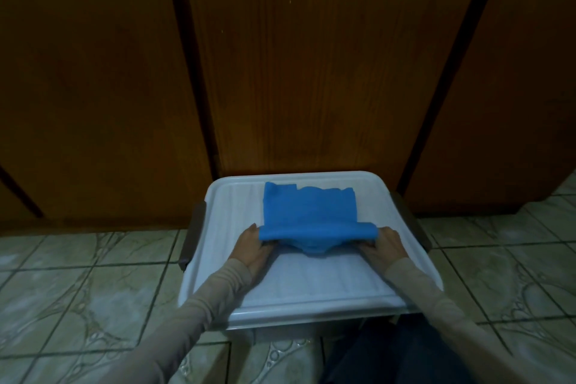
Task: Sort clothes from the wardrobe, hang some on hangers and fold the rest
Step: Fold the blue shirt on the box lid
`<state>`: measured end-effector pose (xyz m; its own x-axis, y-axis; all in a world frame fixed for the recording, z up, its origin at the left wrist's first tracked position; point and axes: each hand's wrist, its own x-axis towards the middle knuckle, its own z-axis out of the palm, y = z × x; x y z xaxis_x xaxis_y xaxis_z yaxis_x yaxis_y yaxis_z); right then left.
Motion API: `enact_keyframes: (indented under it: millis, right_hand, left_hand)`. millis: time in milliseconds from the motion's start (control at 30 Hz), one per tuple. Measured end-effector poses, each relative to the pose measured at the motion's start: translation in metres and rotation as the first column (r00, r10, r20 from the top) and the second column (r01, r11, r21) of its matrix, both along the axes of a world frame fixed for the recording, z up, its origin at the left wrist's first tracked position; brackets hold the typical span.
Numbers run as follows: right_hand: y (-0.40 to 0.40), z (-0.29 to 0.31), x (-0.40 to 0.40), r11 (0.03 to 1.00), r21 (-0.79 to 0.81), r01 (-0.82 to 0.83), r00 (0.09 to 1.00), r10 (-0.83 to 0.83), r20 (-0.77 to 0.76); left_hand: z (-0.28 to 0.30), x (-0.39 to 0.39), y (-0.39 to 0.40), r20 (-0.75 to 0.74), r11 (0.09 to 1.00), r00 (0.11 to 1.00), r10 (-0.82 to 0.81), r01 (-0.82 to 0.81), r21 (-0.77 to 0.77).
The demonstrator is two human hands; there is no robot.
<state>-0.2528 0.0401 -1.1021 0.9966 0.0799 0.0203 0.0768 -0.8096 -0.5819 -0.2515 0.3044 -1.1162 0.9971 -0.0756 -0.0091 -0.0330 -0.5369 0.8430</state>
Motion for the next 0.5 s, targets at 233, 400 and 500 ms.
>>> enact_keyframes:
  millis: [233, 400, 500]
  right_hand:
    - [0.027, 0.01, 0.003, 0.982, -0.052, 0.181, 0.982, -0.178, 0.069]
    - [0.042, 0.009, 0.012, 0.93, -0.168, 0.327, 0.927, -0.35, -0.133]
    - [0.044, 0.017, 0.014, 0.902, -0.25, 0.352, 0.904, -0.397, -0.159]
  left_hand:
    - [0.025, 0.014, -0.026, 0.049, 0.958, 0.975, 0.218, -0.224, 0.179]
    - [0.026, 0.026, -0.04, -0.079, 0.826, 0.934, 0.349, -0.266, 0.497]
    - [0.032, 0.03, -0.042, -0.04, 0.741, 0.935, 0.351, -0.251, 0.623]
